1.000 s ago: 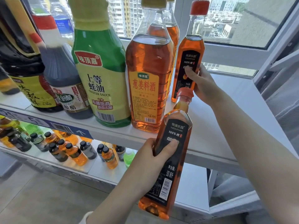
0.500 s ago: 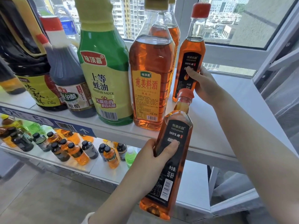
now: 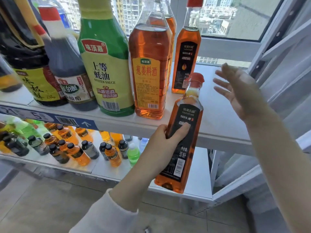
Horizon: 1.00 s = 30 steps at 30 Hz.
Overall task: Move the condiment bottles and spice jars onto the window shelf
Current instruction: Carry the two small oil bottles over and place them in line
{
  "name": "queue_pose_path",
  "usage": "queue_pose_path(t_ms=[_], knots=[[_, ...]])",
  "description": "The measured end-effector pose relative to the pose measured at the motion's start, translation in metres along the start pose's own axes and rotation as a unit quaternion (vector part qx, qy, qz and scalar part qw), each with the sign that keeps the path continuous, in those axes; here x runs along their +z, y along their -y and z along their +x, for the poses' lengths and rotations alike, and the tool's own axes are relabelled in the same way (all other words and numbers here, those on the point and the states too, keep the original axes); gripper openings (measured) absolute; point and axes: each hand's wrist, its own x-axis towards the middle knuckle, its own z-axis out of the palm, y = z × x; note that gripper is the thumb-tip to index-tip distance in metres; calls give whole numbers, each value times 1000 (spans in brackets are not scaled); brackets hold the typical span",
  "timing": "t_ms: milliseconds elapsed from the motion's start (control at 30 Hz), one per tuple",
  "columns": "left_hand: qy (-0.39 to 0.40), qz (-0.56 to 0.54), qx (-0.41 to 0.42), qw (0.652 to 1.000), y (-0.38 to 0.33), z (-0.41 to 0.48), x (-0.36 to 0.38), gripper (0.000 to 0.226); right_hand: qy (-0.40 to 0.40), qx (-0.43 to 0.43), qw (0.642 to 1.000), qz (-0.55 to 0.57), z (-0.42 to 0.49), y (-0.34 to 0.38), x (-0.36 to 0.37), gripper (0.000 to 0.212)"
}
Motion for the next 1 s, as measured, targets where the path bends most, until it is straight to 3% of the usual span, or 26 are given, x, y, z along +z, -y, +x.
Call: queue_pose_path(t_ms=[133,267,367,500,600,767,1000], knots=[[17,7,20,1000,-4,0,11,62,43,70,996,-37,-48,-5,0,83],[24,27,44,998,-6,-4,17,53,74,119,989,-48,-75,-6,1,59],[25,38,59,997,-4,-10,19,53,91,136,986,-41,-86,-1,-1,54],[26,35,70,997,-6,-17,18,50,126,131,982,-53,-95,5,2,58],[23,28,82,996,-9,-21,19,48,94,119,988,-33,-97,9,7,56],[19,43,116,992,-19,-19,17,49,44,53,997,-19,-95,15,12,44],[-20,77,177,981,-45,-8,10,49,68,-29,996,-39,-68,45,13,39]])
